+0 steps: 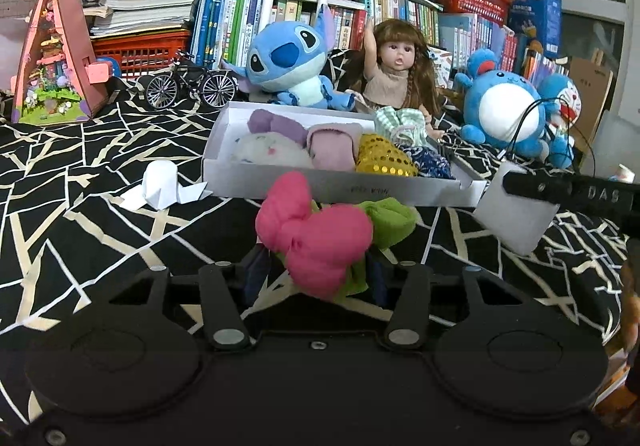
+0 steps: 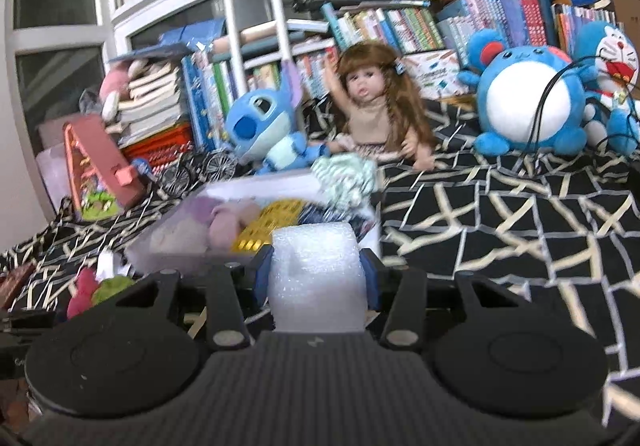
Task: Organize soft objects
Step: 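Lift and carry the scrunchie and foam cube toward the box with both tools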
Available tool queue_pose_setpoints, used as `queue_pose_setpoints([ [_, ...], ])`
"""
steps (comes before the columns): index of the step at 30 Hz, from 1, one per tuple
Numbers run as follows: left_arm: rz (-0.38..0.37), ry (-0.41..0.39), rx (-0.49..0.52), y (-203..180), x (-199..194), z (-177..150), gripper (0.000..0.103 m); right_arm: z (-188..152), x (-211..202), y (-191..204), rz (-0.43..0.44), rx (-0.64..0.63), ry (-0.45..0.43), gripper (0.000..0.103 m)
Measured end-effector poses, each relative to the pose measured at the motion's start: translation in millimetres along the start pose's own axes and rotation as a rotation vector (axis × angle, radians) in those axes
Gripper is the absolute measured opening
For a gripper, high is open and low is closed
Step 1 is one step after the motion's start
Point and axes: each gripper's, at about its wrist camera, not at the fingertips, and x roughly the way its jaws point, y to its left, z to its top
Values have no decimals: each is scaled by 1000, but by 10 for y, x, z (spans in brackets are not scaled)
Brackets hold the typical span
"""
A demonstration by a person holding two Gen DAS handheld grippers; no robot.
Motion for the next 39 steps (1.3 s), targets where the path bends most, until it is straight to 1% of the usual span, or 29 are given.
queue_pose_setpoints([
  [3, 13, -8, 19, -19, -25, -53, 52, -119, 28, 85, 10, -1, 21, 51],
  [5, 21, -20, 34, -38, -47, -71, 61, -174, 34, 118, 14, 1, 32, 51],
  [6, 23, -28, 41, -48, -56, -78, 71, -197, 38, 131, 15, 3, 36, 52],
  [7, 28, -39, 47, -55, -63, -81, 78, -212, 35, 137, 13, 4, 37, 52],
  [10, 51, -82, 63, -79, -81, -89, 85, -253, 29, 160, 13, 1, 40, 55],
  [11, 59, -94, 68, -88, -81, -92, 85, -263, 30, 171, 10, -1, 38, 57],
  [12, 65, -100, 73, -97, -72, -97, 86, -281, 29, 183, 9, -7, 39, 67],
  [16, 74, -66, 61, -111, 24, -106, 86, -338, 41, 205, 0, -28, 38, 75],
  [18, 72, -47, 40, -98, 77, -113, 87, -369, 48, 224, -3, -50, 38, 84],
  [22, 68, -18, -4, -58, 158, -133, 87, -417, 65, 276, -21, -96, 33, 87],
  [23, 65, -11, -16, -46, 176, -138, 86, -426, 69, 286, -19, -101, 32, 88],
  [26, 64, -8, -34, -31, 196, -164, 80, -456, 96, 305, -29, -105, 41, 88],
  [27, 65, -9, -35, -33, 196, -166, 73, -467, 108, 310, -34, -107, 45, 88],
  [28, 62, -10, -36, -34, 195, -167, 69, -477, 111, 310, -38, -107, 45, 88],
  [29, 61, -11, -37, -37, 193, -166, 68, -485, 114, 308, -40, -104, 45, 88],
  [31, 59, -11, -34, -45, 189, -164, 59, -497, 124, 299, -38, -92, 47, 87],
  [33, 57, -11, -22, -69, 175, -166, 54, -510, 134, 299, -44, -86, 47, 77],
  [34, 55, -11, -20, -82, 163, -162, 51, -514, 138, 297, -46, -84, 50, 73],
  [36, 49, -6, -18, -98, 157, -148, 48, -517, 148, 300, -53, -77, 55, 54],
  [37, 49, -5, -19, -107, 153, -140, 47, -513, 149, 304, -60, -74, 56, 52],
  [39, 47, -4, -24, -119, 146, -115, 45, -498, 139, 301, -59, -63, 50, 52],
])
